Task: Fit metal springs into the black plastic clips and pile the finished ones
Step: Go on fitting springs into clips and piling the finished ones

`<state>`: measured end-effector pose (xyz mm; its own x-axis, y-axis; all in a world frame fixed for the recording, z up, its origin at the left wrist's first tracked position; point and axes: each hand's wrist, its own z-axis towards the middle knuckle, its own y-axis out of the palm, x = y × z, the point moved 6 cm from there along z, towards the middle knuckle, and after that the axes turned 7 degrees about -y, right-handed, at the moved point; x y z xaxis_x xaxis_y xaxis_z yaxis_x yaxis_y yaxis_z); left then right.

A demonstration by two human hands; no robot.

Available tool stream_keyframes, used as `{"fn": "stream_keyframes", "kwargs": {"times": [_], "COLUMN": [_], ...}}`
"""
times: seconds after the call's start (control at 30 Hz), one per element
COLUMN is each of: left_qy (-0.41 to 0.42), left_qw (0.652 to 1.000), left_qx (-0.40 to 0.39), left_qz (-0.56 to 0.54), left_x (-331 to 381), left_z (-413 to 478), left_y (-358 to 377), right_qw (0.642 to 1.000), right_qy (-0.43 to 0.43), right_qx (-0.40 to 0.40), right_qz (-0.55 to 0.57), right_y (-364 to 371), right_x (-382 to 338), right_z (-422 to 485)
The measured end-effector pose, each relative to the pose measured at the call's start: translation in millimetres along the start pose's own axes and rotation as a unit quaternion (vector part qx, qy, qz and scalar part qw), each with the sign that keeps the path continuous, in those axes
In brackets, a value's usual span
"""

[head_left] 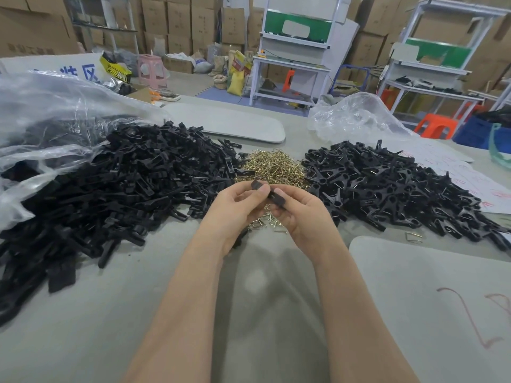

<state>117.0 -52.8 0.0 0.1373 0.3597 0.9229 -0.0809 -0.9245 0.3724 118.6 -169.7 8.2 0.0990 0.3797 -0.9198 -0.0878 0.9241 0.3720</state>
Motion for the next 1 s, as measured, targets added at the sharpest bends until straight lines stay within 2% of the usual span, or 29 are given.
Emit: {"fn": "stream_keyframes", "kwargs": {"times": [0.07, 0.1, 0.13, 0.17, 0.23, 0.3, 0.33, 0.4, 0.53, 0.6, 0.73, 0.83, 0.87, 0.9, 0.93, 0.97, 1.0], "left_qy": [0.004, 0.007, 0.006, 0.002, -0.017, -0.037, -0.043, -0.051, -0.1, -0.111, -0.126, -0.128, -0.12, -0.098, -0.064, -0.02, 0.03], "left_qw": [0.998, 0.993, 0.982, 0.967, 0.936, 0.915, 0.909, 0.901, 0.904, 0.9, 0.889, 0.902, 0.913, 0.935, 0.966, 0.989, 0.985], "left_qx": [0.023, 0.04, 0.055, 0.067, 0.083, 0.088, 0.086, 0.073, 0.042, 0.032, -0.007, -0.012, -0.002, 0.02, 0.057, 0.107, 0.156], "left_qz": [-0.054, -0.111, -0.179, -0.246, -0.341, -0.391, -0.406, -0.424, -0.415, -0.419, -0.44, -0.412, -0.391, -0.341, -0.244, -0.098, 0.062], "left_x": [2.0, 3.5, 4.8, 5.6, 5.0, 3.9, 3.9, 3.2, -4.0, -6.9, -8.4, -8.6, -9.4, -9.5, -8.5, -5.3, -0.4], "left_z": [-0.1, -0.5, -0.4, -0.2, -0.4, -2.0, -3.1, -4.0, -1.7, 0.1, 2.1, 0.7, 1.3, 1.9, 2.4, 1.7, 0.0], "left_y": [-0.7, -3.5, -7.7, -12.8, -21.3, -22.7, -21.6, -19.1, -13.9, -10.8, -2.5, 1.1, 0.2, -2.4, -6.8, -11.5, -13.9], "right_qw": [0.998, 0.994, 0.98, 0.944, 0.831, 0.741, 0.716, 0.699, 0.715, 0.744, 0.813, 0.91, 0.929, 0.945, 0.961, 0.972, 0.979], "right_qy": [0.01, -0.009, -0.04, -0.072, -0.086, -0.044, -0.026, -0.022, -0.01, 0.005, -0.013, -0.022, -0.034, -0.044, -0.049, -0.048, -0.046], "right_qx": [0.064, 0.092, 0.109, 0.106, 0.043, -0.026, -0.042, -0.036, 0.003, 0.007, 0.039, 0.092, 0.111, 0.127, 0.14, 0.149, 0.156], "right_qz": [0.003, -0.052, -0.162, -0.305, -0.547, -0.67, -0.697, -0.714, -0.699, -0.668, -0.582, -0.404, -0.351, -0.298, -0.235, -0.174, -0.124], "right_y": [-7.7, -13.4, -18.6, -20.4, -12.8, -5.4, -2.3, 0.1, -6.7, -8.1, -12.8, -22.9, -26.9, -30.4, -33.4, -35.2, -36.6], "right_x": [3.0, 2.8, 0.3, -2.3, 4.2, 21.6, 27.8, 30.5, 27.2, 26.1, 15.5, 4.2, -1.9, -7.4, -11.2, -14.2, -16.2], "right_z": [1.0, 1.6, 2.1, 2.3, 2.5, 4.4, 4.7, 6.2, 9.4, 10.5, 7.6, 2.4, 1.3, 0.9, 0.8, 0.4, 0.1]}}
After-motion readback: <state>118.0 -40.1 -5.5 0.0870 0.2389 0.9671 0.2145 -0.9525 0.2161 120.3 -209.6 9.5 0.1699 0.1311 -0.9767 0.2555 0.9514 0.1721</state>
